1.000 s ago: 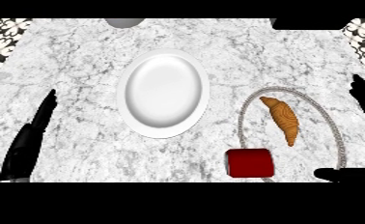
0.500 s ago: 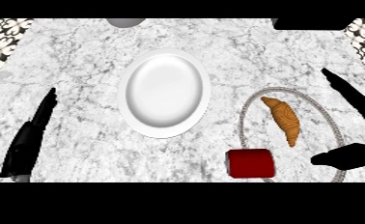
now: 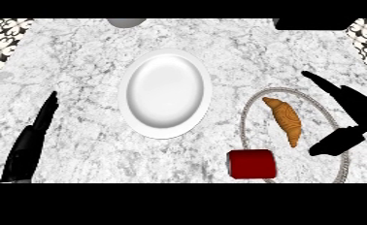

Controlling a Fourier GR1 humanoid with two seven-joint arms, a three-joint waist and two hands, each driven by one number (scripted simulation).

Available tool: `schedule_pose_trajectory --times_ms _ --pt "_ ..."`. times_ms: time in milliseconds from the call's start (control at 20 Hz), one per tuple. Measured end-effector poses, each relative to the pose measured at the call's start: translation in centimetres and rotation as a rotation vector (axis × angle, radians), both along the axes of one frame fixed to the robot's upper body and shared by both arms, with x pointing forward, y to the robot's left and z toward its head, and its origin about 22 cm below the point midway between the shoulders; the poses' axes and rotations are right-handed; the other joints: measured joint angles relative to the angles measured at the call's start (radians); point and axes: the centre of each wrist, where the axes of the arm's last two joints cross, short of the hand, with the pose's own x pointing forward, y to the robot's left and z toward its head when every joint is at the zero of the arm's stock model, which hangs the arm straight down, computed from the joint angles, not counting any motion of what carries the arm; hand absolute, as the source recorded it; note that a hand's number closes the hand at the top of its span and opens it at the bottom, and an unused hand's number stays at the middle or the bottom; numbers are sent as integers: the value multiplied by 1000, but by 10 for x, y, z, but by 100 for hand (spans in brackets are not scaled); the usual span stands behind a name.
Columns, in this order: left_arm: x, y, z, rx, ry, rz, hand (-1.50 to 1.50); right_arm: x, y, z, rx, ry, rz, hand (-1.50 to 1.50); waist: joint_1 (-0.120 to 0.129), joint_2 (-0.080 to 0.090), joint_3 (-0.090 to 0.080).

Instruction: Pick the croissant from the placemat and place it in the plate

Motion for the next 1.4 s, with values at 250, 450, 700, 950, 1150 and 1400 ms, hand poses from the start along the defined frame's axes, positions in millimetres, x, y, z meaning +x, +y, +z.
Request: schedule_pose_trajectory --times_ms 250,450,700,950,1150,1400 --pt "3 1 3 -2 5 1 0 10 3 -17 -16 39 31 -150 -4 -1 0" --pt "8 0 -1 -2 -5 4 0 20 2 -28 -11 74 60 -150 -5 0 0" --pt "3 0 2 -1 6 6 0 28 2 -42 -29 114 80 -150 -4 -1 0" --pt "1 -4 1 -2 5 5 0 24 4 -60 -45 131 82 -150 -6 -1 0" --pt "5 -2 7 0 2 8 0 23 10 -72 -43 139 80 -150 -7 -1 0" --pt "6 3 3 4 0 4 0 36 16 -83 -24 132 96 150 -5 -1 0"
